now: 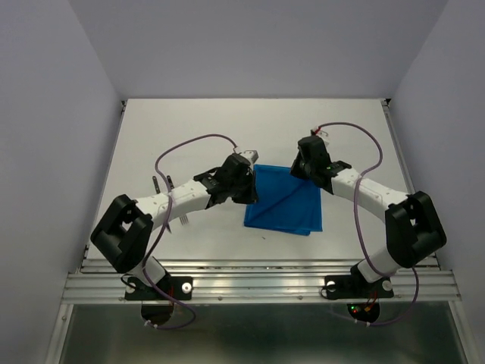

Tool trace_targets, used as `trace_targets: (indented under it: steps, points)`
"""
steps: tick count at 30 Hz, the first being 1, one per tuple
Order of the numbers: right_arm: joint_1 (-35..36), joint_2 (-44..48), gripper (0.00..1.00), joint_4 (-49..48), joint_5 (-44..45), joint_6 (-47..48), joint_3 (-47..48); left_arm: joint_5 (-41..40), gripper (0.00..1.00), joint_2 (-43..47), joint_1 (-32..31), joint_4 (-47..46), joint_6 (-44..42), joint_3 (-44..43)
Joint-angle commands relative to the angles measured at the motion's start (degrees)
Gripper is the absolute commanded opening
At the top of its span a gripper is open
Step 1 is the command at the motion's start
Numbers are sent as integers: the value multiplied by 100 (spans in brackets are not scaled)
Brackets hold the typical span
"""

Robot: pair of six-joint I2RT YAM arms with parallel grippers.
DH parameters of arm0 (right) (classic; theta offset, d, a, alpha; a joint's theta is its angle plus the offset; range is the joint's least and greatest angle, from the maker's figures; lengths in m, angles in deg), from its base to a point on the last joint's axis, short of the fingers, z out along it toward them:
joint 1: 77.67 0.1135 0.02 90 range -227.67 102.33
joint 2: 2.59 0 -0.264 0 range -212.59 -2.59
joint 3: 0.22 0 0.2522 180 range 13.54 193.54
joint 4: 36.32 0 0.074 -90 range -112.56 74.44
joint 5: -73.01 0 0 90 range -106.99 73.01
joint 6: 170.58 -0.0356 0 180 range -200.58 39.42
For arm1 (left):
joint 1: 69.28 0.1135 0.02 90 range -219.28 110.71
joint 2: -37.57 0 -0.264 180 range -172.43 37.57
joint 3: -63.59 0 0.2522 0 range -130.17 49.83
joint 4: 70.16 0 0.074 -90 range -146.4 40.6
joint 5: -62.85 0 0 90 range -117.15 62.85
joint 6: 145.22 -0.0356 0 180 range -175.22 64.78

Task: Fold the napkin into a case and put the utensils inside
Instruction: Smooth out the upper triangle-folded napkin at the center of the board.

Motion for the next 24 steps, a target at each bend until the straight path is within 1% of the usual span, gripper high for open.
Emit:
trace_targets:
  steps: [1,3,7,10,16,17,24]
  points:
    - [-161,128,3,42,324,-283,-595,405,0,-113,-107,-363,-73,10]
    - [-276,172,3,33,325,-283,-727,405,0,-175,-107,-426,-55,169]
    - [-530,68,3,-11,281,-134,-798,-322,0,-307,-116,-531,6,327]
    - [-698,-195,3,-37,237,86,-641,-561,0,-420,-116,-628,-11,319]
    - [-883,-688,3,-37,210,411,-201,-694,0,-623,-116,-602,-47,284]
    - [-883,-828,3,-37,228,455,-157,-885,0,-658,-116,-584,-47,284]
    - [-944,-1374,2,32,272,508,203,-1018,0,-781,-116,-426,-126,126]
